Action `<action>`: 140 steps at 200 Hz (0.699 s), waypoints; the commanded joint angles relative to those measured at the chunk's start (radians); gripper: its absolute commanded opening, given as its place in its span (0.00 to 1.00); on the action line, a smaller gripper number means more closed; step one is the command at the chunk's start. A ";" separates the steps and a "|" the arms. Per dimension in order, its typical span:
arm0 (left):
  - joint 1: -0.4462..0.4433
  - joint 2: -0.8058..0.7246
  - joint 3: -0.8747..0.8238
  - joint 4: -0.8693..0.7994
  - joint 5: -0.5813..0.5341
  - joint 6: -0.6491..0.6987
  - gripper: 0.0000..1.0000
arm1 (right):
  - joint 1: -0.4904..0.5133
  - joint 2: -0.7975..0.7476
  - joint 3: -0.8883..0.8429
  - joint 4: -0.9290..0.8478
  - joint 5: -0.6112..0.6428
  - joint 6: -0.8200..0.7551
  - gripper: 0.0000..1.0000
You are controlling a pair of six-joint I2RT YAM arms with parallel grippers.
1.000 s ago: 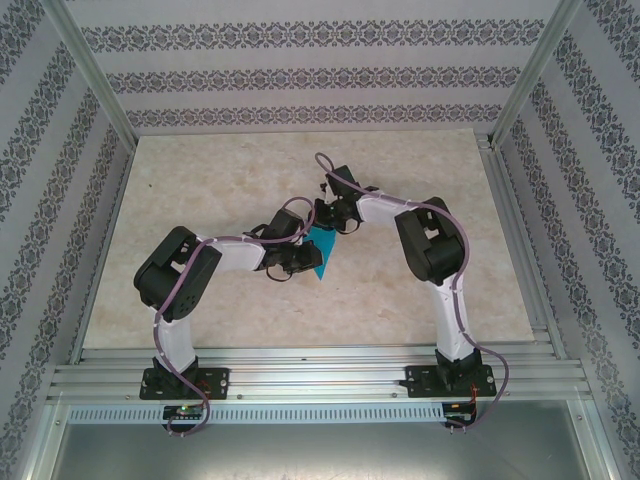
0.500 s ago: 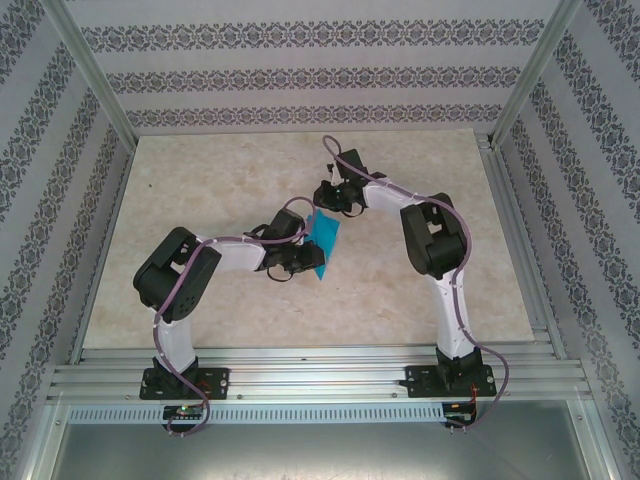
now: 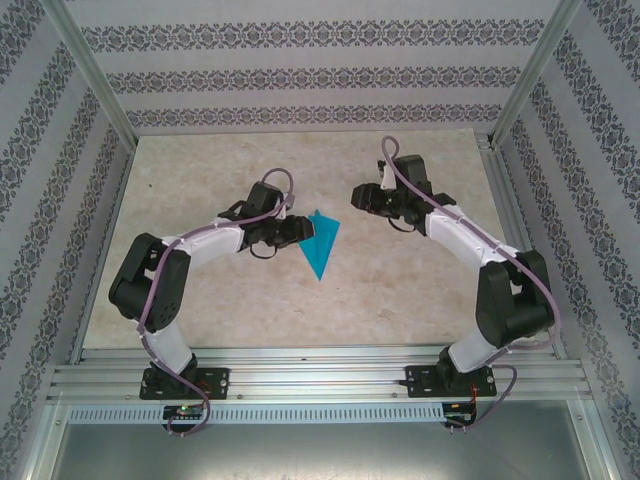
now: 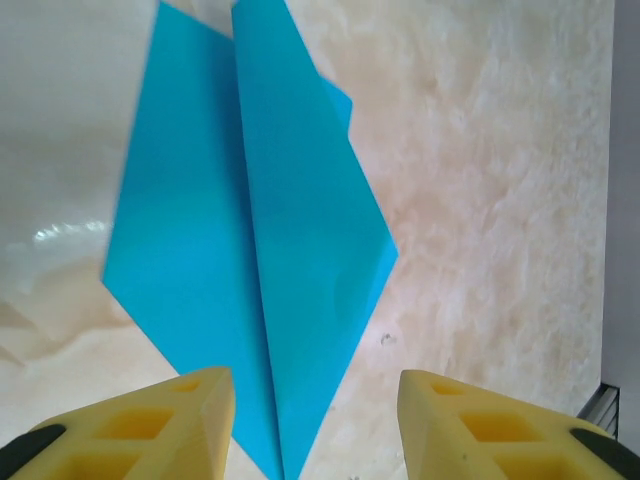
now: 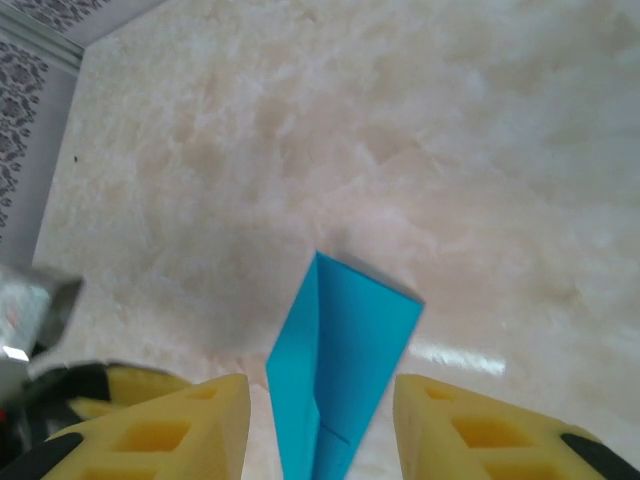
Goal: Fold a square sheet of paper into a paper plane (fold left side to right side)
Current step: Turn over the paper at the center of the table.
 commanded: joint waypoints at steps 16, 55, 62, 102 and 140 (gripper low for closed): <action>0.022 0.116 0.111 -0.001 0.065 0.049 0.47 | 0.001 -0.105 -0.175 0.078 -0.023 0.002 0.43; 0.022 0.255 0.225 0.002 0.095 0.037 0.47 | 0.001 -0.154 -0.274 0.107 -0.049 0.032 0.42; 0.022 0.272 0.241 -0.003 0.091 0.039 0.47 | 0.001 -0.158 -0.283 0.111 -0.053 0.036 0.42; 0.022 0.349 0.303 0.010 0.108 0.037 0.50 | 0.005 -0.182 -0.323 0.126 -0.060 0.049 0.42; 0.023 0.372 0.337 0.008 0.109 0.039 0.48 | 0.005 -0.189 -0.331 0.121 -0.056 0.052 0.42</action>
